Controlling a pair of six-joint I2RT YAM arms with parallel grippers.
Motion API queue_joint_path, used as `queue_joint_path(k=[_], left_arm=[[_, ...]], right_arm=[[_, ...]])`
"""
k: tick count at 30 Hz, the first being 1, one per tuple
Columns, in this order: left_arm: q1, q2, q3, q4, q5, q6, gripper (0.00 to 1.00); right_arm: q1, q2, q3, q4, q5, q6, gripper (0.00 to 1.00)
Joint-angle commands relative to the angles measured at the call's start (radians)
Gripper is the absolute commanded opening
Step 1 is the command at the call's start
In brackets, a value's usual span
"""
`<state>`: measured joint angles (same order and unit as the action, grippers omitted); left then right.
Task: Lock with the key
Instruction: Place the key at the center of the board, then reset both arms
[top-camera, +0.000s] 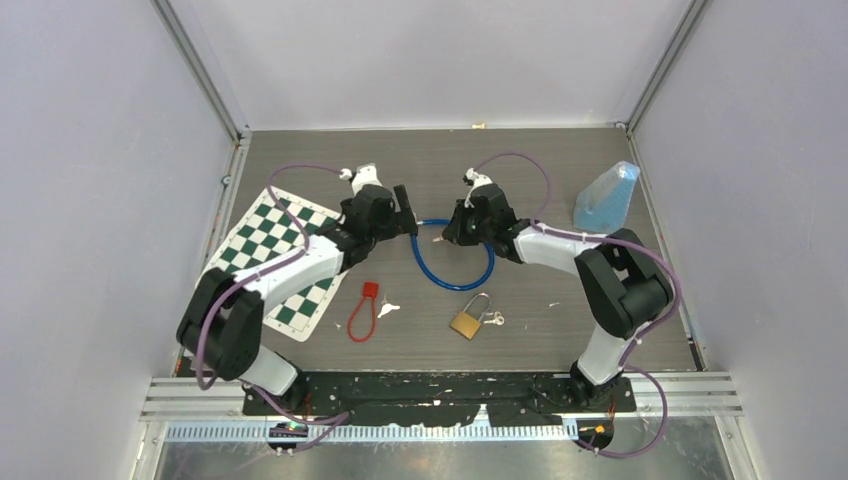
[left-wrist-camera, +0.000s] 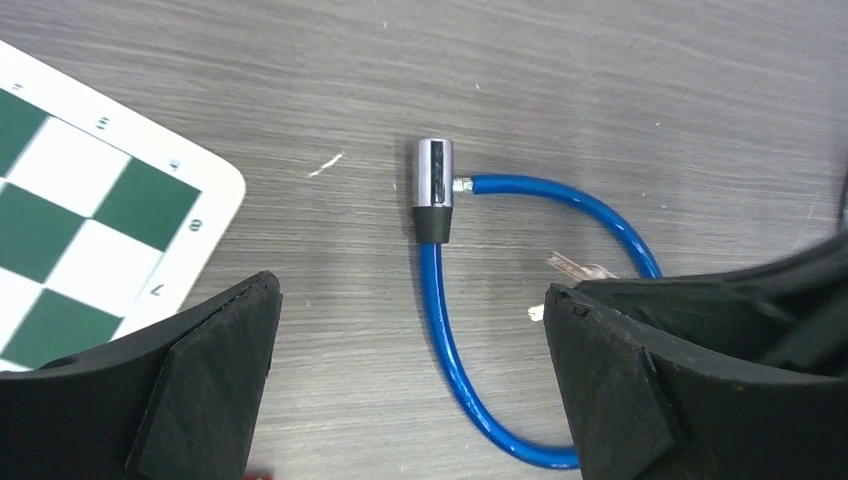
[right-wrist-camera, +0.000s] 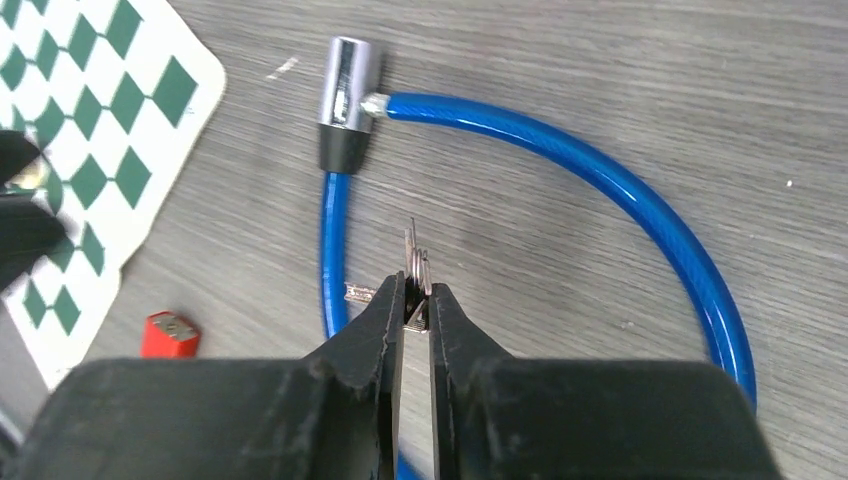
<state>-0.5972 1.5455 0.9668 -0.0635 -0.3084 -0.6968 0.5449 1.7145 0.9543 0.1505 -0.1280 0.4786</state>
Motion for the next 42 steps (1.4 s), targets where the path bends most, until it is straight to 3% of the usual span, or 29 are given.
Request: queue_joint_path(k=[1,6,10,13,17,23,31,35,42], left_arm=[[0.002,-0.154,-0.037,-0.034,-0.091,0.072,1.00],[0.003,-0.304,-0.078,-0.091,-0.129,0.128,1.00],[0.002,-0.364,0.011,-0.343,-0.211,0.097,1.00],[0.002,-0.373,0.094,-0.523,-0.280,0.102,1.00],[0.003,-0.424,0.095,-0.614,-0.329,0.148,0.99],[0.003,-0.659,0.009,-0.608,-0.257,0.239,1.00],[0.002,-1.031,-0.021,-0.657,-0.163,0.240,1.00],[0.003,-1.137,0.031,-0.724,-0.188,0.248,0.99],[0.003,-1.237,0.124,-0.782,-0.211,0.258,0.99]], right_arm=[[0.027,0.065,0.058,-0.062,0.140,-0.048,0.15],[0.054,0.118,0.095,-0.111,0.227,-0.095,0.20],[0.059,0.102,0.097,-0.127,0.270,-0.102,0.46],[0.059,0.054,0.088,-0.140,0.298,-0.113,0.77],[0.058,-0.041,0.076,-0.198,0.346,-0.127,0.98],[0.046,-0.303,0.023,-0.330,0.458,-0.139,0.96],[0.027,-0.827,-0.034,-0.521,0.686,-0.146,0.96],[0.026,-1.095,-0.008,-0.606,0.806,-0.169,0.96],[0.025,-1.351,0.087,-0.663,0.947,-0.237,0.96]])
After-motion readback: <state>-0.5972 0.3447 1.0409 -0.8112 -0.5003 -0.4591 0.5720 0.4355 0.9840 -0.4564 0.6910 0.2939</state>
